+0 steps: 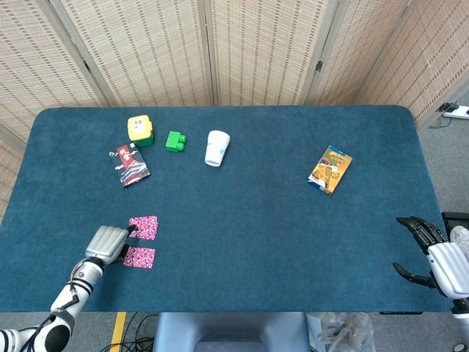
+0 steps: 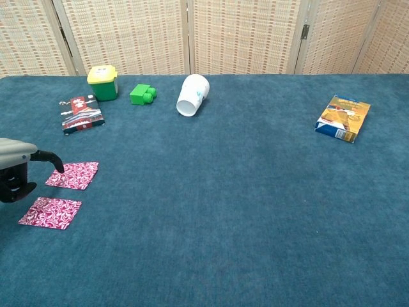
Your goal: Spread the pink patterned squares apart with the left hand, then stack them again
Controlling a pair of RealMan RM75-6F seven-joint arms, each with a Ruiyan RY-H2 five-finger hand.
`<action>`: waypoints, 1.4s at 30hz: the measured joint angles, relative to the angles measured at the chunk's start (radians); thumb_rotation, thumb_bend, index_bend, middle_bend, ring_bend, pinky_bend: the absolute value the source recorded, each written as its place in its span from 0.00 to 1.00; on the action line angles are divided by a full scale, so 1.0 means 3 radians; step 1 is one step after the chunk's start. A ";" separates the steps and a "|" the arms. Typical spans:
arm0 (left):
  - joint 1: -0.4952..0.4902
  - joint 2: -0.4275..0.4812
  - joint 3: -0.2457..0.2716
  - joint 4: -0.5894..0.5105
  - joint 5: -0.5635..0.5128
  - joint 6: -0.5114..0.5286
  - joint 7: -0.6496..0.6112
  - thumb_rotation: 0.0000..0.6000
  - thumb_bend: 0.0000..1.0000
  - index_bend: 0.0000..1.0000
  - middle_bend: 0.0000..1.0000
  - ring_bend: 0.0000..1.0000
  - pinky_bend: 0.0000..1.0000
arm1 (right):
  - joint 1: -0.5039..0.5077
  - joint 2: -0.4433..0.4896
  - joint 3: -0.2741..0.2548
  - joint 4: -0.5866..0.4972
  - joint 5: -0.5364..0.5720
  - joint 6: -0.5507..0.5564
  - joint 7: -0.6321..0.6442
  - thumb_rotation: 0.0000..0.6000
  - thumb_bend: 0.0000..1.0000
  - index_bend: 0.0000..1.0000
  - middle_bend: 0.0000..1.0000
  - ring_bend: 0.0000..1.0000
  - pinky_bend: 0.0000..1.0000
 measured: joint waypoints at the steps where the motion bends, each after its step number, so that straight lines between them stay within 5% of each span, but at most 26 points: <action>1: -0.0012 -0.0017 -0.0003 0.0018 -0.0034 -0.0018 0.0013 1.00 0.63 0.23 1.00 0.98 1.00 | 0.0001 -0.0001 0.0000 0.0001 0.0003 -0.0004 0.0000 1.00 0.28 0.11 0.19 0.12 0.16; 11: -0.0132 -0.0104 0.0017 -0.0032 -0.0189 -0.0094 0.0199 1.00 0.63 0.24 1.00 0.98 1.00 | 0.0000 0.0009 0.0003 -0.0009 0.0006 -0.0007 -0.0007 1.00 0.28 0.11 0.19 0.12 0.16; 25: -0.0224 -0.0074 0.0024 -0.0421 0.0032 0.0088 0.0301 1.00 0.63 0.24 1.00 0.98 1.00 | -0.0010 0.0024 0.0007 -0.0030 0.0000 0.0012 -0.0020 1.00 0.28 0.11 0.19 0.12 0.16; 42: -0.0143 -0.0051 0.0111 0.0074 -0.0298 0.0026 0.0231 1.00 0.63 0.24 1.00 0.98 1.00 | 0.0004 0.0016 0.0004 -0.0040 -0.0018 -0.0006 -0.0040 1.00 0.28 0.11 0.19 0.12 0.16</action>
